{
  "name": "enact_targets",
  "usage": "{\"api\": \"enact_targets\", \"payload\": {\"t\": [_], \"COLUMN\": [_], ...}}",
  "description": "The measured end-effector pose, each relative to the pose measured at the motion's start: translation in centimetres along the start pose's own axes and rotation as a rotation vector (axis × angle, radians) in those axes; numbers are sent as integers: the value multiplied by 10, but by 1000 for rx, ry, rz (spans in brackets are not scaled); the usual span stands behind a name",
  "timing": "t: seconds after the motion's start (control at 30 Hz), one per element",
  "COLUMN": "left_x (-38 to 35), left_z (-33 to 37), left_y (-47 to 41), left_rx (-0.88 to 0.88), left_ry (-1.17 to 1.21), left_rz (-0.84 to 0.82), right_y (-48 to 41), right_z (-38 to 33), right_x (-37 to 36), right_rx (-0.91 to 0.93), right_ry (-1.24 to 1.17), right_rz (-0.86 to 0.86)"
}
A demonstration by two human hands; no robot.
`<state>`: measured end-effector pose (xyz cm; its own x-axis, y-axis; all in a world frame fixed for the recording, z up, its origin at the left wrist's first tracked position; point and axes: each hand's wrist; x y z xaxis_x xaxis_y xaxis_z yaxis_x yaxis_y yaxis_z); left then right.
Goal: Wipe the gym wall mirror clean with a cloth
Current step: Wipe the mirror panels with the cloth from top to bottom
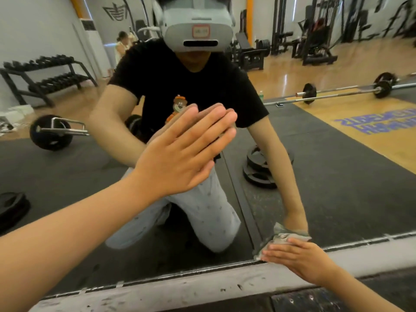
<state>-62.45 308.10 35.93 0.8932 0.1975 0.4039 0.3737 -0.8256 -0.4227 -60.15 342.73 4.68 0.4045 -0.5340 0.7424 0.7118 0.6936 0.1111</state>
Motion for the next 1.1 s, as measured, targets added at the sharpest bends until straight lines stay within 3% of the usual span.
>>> {"api": "enact_targets", "payload": {"t": [0.33, 0.6, 0.8, 0.93, 1.1], "left_x": [-2, 3, 37, 61, 87], "left_z": [4, 3, -1, -62, -136], "left_y": [-3, -3, -20, -53, -98], "left_rx": [40, 35, 112, 207, 188], "left_ry": [-14, 36, 337, 240, 115], "left_rz": [24, 13, 62, 179, 197], "right_y": [-35, -73, -69, -66, -64], "right_z": [-39, 41, 118, 162, 215], "right_x": [29, 149, 235, 290, 352], "right_rx": [-337, -620, -724, -802, -857], "right_ry": [-346, -381, -376, -372, -328], "right_rz": [330, 741, 773, 813, 858]}}
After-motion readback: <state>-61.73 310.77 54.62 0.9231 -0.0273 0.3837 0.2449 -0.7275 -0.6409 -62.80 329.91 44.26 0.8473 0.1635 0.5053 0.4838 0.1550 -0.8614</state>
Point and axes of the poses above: each hand's wrist, its own y-axis away from the middle knuckle, its own x-axis out of the back of the hand, z = x × y, and after that the axes turned 14 degrees about -z, right-handed
